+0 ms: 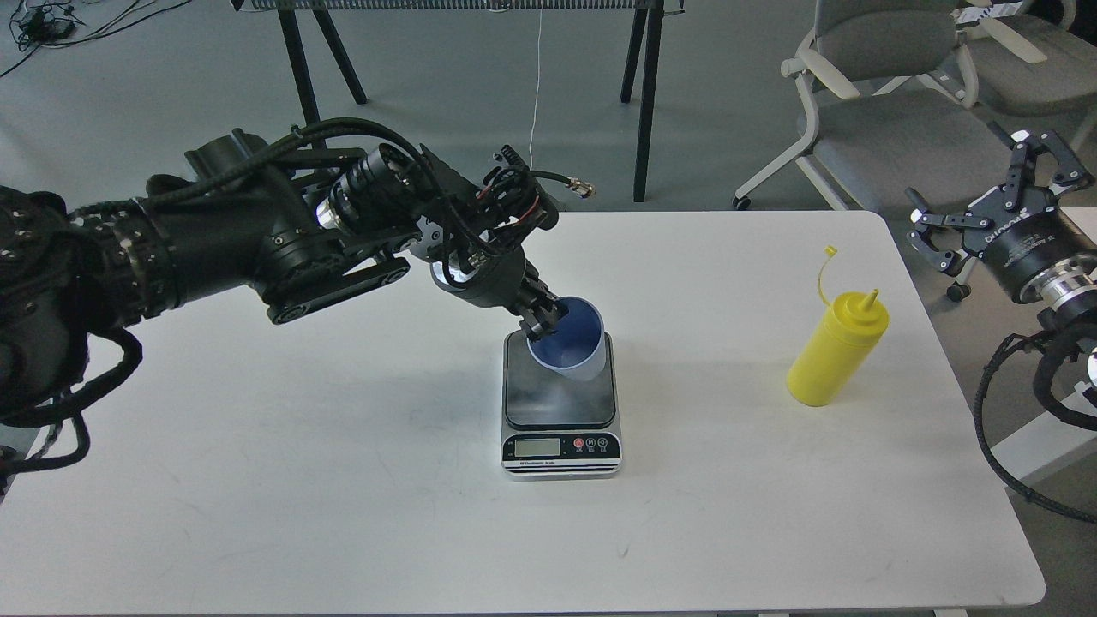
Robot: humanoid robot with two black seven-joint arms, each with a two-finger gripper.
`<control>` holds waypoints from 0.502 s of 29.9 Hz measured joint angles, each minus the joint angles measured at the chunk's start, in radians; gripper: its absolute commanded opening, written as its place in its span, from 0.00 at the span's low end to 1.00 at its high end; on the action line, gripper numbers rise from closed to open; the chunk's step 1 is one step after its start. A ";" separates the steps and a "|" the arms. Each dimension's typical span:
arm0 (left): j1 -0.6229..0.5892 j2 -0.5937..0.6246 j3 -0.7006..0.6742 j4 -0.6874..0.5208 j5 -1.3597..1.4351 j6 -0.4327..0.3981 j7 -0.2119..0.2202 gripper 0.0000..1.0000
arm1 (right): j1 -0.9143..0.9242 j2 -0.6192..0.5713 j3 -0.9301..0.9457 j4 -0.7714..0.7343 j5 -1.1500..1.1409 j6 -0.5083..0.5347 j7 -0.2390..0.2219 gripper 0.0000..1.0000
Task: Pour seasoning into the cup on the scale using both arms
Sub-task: 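Lift the blue cup with the left gripper and carry it over the scale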
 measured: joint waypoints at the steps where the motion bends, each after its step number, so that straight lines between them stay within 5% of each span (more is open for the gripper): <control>1: 0.002 0.000 0.000 0.000 0.000 0.000 0.000 0.03 | 0.000 0.000 0.000 0.000 0.000 0.000 0.000 0.99; 15: 0.018 0.002 0.000 0.000 0.009 0.000 0.000 0.08 | -0.011 0.000 0.002 0.000 0.000 0.000 0.002 0.99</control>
